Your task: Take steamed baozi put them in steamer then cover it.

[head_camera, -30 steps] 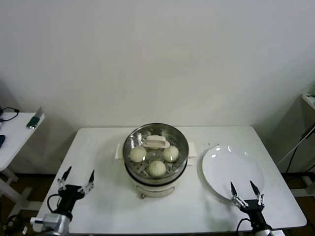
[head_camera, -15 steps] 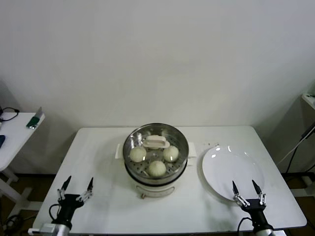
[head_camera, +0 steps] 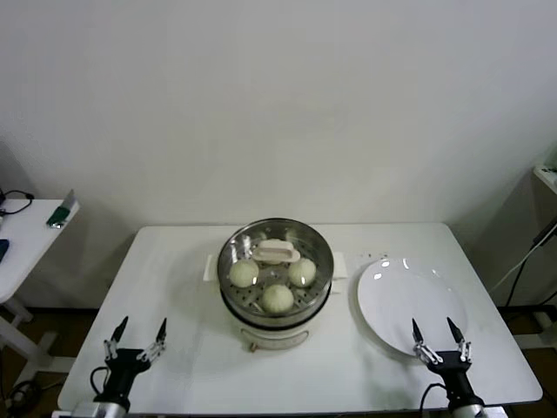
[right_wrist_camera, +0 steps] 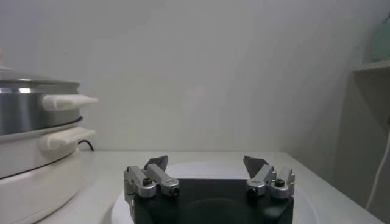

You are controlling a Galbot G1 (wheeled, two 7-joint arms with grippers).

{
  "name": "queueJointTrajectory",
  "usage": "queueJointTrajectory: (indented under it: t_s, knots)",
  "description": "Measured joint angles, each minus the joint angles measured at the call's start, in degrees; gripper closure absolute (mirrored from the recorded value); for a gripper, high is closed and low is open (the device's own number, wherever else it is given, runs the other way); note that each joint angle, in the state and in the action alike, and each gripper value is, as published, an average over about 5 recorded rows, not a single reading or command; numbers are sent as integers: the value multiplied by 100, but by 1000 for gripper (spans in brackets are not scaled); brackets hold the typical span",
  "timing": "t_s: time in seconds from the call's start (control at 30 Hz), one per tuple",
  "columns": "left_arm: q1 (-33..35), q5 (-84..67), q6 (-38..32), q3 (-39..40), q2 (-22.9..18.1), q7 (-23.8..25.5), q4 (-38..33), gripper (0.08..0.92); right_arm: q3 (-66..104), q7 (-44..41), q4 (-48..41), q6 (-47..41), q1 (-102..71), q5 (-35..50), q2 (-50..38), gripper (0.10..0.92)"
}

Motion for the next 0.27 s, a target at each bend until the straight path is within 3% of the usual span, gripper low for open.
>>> queueJointTrajectory:
  t_s: [0.27]
  knots:
    - [10, -31, -29, 1, 0, 5, 15, 177, -10, 1, -3, -2, 22, 1, 4, 203]
